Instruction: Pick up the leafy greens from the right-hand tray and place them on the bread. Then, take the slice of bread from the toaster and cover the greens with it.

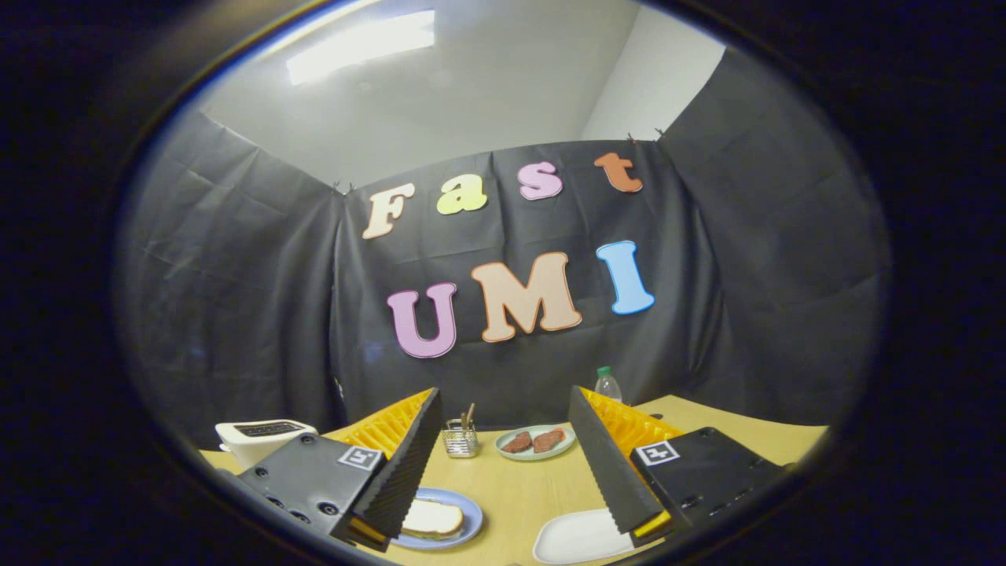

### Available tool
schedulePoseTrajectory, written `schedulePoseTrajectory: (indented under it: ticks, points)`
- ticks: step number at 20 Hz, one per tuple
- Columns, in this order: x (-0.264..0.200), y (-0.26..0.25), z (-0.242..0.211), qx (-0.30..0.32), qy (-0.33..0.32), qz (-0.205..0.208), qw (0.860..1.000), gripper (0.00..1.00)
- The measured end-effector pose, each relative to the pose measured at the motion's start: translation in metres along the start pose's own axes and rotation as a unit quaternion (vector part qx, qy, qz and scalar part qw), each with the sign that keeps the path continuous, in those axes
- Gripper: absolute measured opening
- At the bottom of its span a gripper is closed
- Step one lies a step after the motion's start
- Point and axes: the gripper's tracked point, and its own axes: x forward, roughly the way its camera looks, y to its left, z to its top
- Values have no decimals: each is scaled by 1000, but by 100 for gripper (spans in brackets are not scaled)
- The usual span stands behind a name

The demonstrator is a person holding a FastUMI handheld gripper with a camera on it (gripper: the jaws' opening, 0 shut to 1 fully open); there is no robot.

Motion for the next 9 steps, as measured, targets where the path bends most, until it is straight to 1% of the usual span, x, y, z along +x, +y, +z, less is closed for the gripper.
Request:
schedulePoseTrajectory:
  ticks: [9]
  points:
    - [-6,-22,10,23,-20,-23,999,100]
